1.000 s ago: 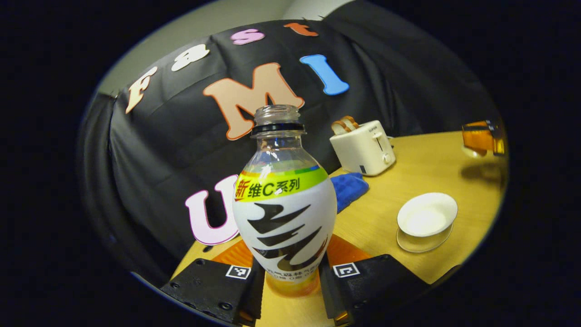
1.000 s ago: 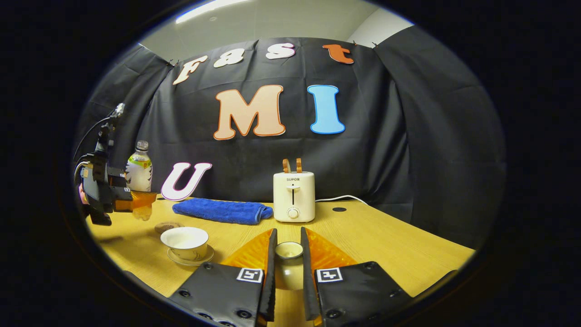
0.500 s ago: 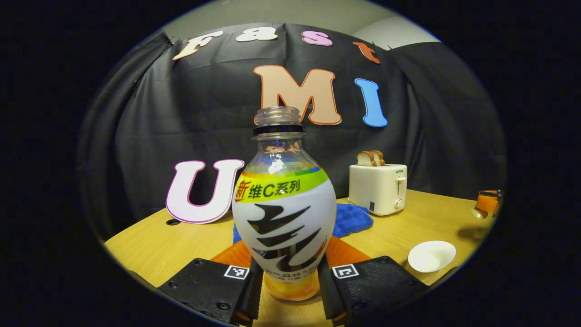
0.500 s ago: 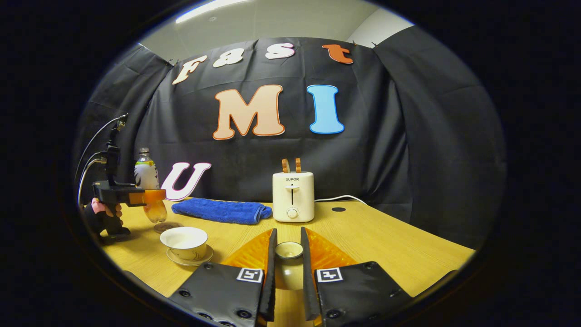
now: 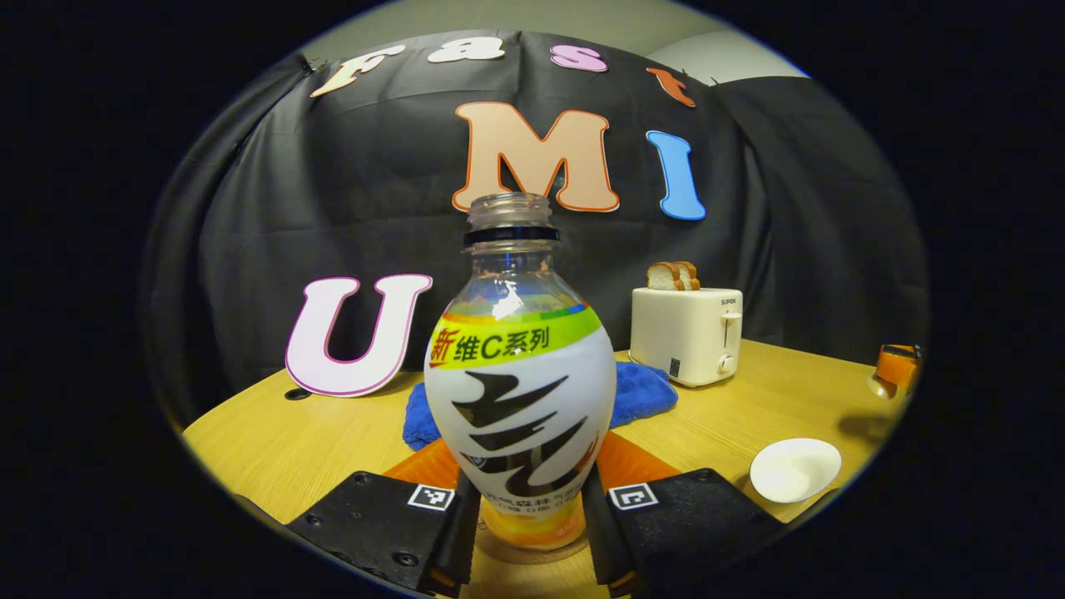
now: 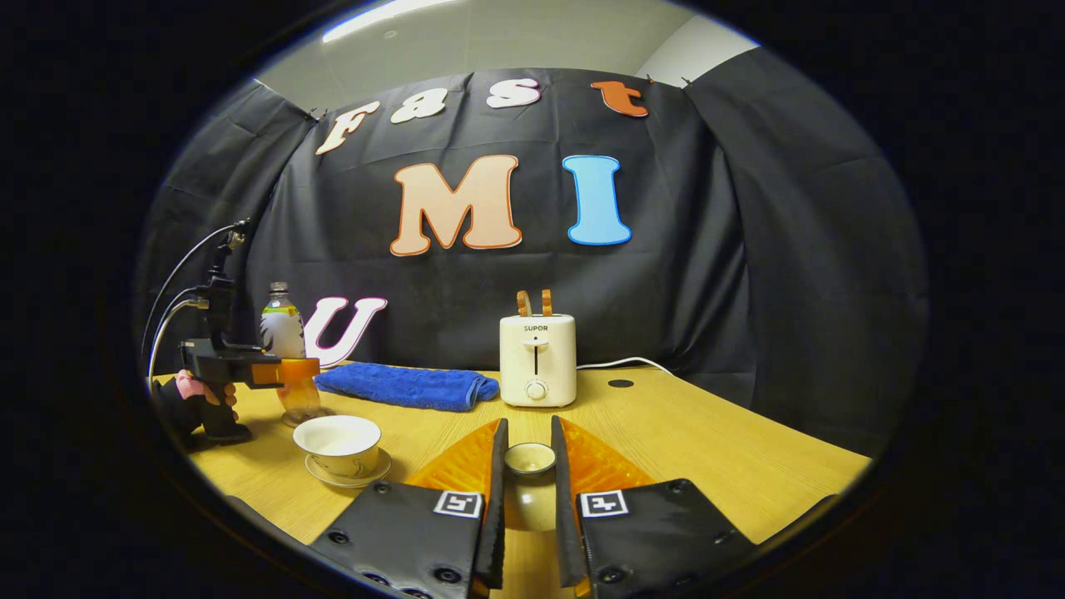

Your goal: Open the teacup lid with one hand, grasp the water bottle and pour water into the teacup with the other hand; after pouring, place the water bottle on the coaster and then close the teacup lid.

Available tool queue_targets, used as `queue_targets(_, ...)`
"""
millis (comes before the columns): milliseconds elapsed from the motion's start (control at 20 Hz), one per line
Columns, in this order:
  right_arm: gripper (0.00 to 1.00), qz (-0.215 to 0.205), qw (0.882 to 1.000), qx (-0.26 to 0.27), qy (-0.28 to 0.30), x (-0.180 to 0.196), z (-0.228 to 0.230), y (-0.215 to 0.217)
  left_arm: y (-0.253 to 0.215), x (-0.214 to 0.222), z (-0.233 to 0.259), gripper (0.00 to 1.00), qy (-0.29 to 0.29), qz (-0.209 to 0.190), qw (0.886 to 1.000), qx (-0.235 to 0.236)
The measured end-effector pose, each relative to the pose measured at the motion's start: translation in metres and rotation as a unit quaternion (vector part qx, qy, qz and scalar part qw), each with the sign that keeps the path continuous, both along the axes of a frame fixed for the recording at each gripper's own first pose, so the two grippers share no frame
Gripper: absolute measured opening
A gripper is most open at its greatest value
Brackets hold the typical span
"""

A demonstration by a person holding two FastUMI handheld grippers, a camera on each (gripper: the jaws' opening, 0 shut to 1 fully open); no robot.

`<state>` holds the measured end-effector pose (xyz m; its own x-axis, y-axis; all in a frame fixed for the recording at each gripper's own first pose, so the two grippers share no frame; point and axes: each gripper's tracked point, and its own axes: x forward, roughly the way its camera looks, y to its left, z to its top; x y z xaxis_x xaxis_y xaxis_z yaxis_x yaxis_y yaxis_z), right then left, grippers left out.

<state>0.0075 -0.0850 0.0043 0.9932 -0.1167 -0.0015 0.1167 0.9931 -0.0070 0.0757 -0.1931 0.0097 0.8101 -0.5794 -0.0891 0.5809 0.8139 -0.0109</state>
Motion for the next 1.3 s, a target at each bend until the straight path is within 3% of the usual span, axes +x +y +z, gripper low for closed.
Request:
queue_targets(950, 0.27, -0.002, 1.000, 0.000, -0.001, 0.000, 0.000, -0.001, 0.007, -0.011, -0.010, 0.69, 0.013, -0.004, 1.000, 0.013)
queue_targets(1150, 0.27, -0.002, 1.000, 0.000, -0.001, 0.000, 0.000, -0.001, 0.004, -0.010, -0.006, 0.81, 0.006, -0.004, 1.000, 0.010)
queue_targets(1300, 0.27, -0.002, 1.000, 0.000, -0.001, 0.001, 0.000, -0.001, 0.011, -0.012, 0.000, 0.96, -0.011, 0.009, 1.000, -0.006)
